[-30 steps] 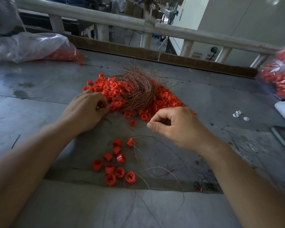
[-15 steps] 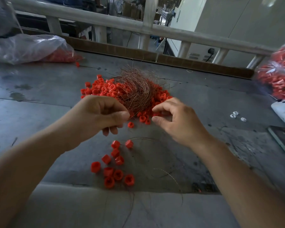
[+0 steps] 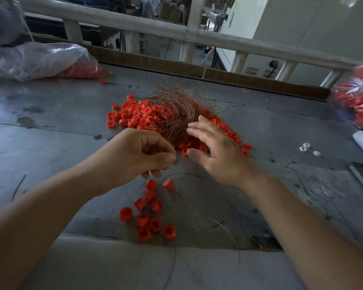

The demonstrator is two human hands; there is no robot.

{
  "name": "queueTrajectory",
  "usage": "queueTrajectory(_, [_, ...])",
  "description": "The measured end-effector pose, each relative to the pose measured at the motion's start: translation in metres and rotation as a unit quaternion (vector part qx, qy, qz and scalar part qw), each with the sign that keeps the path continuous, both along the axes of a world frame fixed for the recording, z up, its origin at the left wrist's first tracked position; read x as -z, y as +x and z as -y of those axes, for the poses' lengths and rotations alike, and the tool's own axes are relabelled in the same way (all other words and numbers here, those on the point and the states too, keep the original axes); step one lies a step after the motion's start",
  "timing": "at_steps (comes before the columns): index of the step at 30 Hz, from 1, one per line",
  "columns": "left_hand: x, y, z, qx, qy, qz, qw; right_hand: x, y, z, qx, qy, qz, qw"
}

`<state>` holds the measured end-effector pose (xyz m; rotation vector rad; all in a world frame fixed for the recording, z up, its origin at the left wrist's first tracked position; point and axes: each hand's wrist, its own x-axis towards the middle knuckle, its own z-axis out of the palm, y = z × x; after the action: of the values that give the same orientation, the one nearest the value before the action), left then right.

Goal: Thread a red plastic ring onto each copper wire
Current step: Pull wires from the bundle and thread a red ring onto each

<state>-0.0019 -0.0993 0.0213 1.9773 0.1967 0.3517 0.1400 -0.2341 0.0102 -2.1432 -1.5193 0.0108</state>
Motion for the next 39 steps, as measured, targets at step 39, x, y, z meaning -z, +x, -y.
queueTrajectory(39, [-0.001,-0.004,-0.001,-0.033,0.036,0.143,0.988,-0.033,0.001,0.028,0.151,0.4,-0.061,0.902])
